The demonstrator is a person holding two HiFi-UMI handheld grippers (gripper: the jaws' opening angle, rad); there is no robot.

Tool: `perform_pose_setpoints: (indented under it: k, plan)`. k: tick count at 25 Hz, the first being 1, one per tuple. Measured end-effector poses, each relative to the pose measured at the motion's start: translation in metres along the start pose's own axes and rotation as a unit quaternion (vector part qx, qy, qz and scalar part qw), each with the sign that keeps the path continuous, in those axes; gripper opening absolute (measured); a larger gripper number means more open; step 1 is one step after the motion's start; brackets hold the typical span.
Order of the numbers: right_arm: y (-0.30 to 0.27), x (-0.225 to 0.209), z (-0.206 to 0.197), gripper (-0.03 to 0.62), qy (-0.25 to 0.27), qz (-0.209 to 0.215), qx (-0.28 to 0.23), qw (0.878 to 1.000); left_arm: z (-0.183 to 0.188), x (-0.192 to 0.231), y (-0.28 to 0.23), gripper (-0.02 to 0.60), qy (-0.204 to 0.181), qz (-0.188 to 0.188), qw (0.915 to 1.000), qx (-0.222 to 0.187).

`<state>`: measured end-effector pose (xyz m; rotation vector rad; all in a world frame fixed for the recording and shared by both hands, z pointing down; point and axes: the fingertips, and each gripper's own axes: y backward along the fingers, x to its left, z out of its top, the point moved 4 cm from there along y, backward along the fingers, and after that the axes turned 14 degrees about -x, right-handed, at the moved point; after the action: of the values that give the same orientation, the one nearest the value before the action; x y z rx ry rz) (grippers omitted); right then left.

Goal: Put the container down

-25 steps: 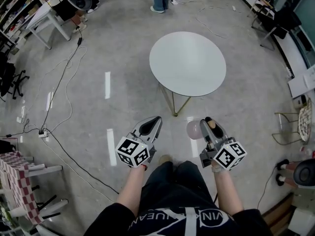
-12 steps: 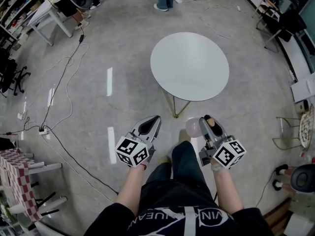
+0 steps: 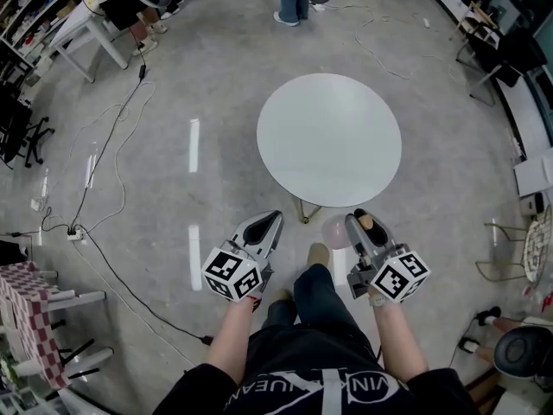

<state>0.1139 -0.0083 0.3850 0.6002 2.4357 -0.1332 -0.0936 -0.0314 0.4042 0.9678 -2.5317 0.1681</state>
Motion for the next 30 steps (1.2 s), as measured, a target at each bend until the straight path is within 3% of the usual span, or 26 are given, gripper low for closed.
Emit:
perform_pose_setpoints:
  k: [17, 30]
  plan:
    - [-0.053, -0.078, 0.025, 0.126, -0.004, 0.028, 0.052, 0.998, -0.012, 0.010, -0.091, 0.014, 0.000, 0.007, 0.9997, 0.025]
    - [-0.071, -0.119, 0.030, 0.127, -0.009, 0.040, 0.073, 0.996, -0.032, 0.008, -0.125, 0.014, -0.005, 0.025, 0.9989, 0.040]
